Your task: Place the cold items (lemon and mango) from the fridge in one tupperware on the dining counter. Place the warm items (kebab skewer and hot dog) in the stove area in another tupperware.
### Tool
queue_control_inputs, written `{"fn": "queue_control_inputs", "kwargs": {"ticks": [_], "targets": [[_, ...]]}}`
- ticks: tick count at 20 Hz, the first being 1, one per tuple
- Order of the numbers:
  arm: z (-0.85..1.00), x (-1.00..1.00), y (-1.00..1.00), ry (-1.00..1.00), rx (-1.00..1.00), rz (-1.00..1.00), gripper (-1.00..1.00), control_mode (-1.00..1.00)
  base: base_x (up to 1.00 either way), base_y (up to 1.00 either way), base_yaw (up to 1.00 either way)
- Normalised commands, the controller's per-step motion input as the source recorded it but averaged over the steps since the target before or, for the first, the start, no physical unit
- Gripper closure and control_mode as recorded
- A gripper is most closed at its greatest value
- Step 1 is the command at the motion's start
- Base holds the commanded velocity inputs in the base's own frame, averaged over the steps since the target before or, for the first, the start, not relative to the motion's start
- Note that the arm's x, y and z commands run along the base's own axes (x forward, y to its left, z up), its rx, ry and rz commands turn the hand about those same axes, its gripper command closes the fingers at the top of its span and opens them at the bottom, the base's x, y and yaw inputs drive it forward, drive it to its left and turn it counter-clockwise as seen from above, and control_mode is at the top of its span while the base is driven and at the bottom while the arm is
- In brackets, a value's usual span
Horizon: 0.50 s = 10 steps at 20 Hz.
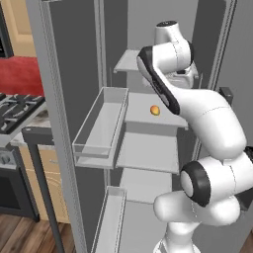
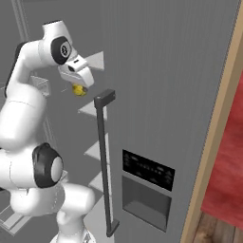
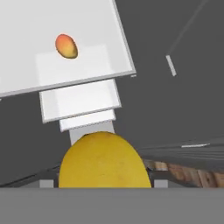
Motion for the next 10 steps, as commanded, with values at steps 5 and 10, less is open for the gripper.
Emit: {"fn": "queue_control_inputs", "kwargs": {"ticks": [5, 10], "targets": [[-0.35, -1.0, -0.14, -0.02, 0.11, -0.01, 1.0, -1.0, 0.0, 0.0, 0.0], [-0.2, -0.86, -0.12, -0.03, 0.13, 0.13, 1.0, -1.0, 0.0, 0.0, 0.0]]}}
